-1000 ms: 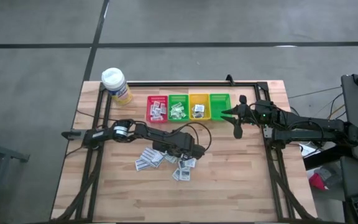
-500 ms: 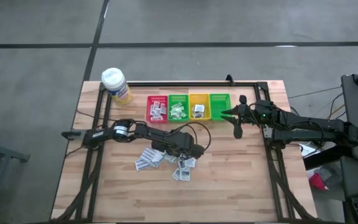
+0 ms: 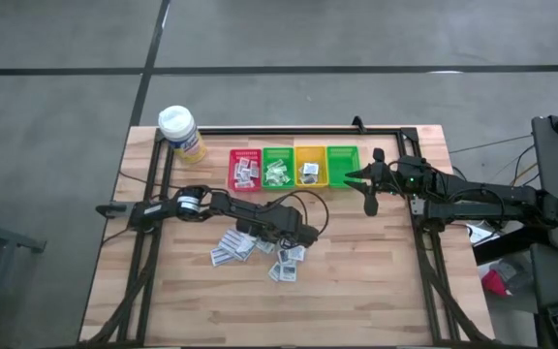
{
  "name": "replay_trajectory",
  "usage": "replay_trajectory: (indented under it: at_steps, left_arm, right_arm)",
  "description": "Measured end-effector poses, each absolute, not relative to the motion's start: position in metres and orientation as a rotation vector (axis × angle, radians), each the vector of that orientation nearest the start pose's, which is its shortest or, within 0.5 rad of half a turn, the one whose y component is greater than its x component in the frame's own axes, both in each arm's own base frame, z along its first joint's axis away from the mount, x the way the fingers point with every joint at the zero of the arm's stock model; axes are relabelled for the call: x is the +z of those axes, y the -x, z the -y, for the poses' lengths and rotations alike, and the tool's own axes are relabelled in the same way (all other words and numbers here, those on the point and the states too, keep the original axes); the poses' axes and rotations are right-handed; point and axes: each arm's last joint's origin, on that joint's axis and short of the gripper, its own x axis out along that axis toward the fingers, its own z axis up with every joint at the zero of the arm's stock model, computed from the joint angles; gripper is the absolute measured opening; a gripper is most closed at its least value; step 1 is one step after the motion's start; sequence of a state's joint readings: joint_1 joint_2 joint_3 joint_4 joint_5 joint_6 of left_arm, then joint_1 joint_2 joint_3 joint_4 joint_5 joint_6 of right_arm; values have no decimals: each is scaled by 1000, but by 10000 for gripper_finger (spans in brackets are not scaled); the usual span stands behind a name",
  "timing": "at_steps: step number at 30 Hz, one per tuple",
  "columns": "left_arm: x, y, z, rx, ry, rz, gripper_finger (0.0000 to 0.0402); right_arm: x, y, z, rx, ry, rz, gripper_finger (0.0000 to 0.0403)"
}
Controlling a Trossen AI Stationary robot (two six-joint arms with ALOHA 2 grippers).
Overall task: Pick & Place First Aid Supplies
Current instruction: Put the alcohol pad into the yellow bin
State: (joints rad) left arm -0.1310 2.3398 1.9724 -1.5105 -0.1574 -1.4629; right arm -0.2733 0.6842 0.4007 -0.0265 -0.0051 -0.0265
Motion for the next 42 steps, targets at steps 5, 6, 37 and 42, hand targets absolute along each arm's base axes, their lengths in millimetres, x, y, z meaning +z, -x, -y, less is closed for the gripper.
replay_trajectory:
  at_steps: [5, 6, 37, 42]
  left_arm:
    - [169, -422, 50, 1295, 740, -1412, 78]
    - [168, -421, 49, 1299, 740, -1414, 72]
    - [189, -421, 65, 1153, 756, -1540, 39]
    - [188, -421, 68, 1130, 731, -1549, 39]
  right_arm:
    - [230, -154, 43, -262, -17, -311, 88]
    - [230, -154, 43, -262, -17, -311, 87]
    - [230, -154, 43, -261, -14, -311, 89]
    - [230, -154, 43, -261, -9, -312, 92]
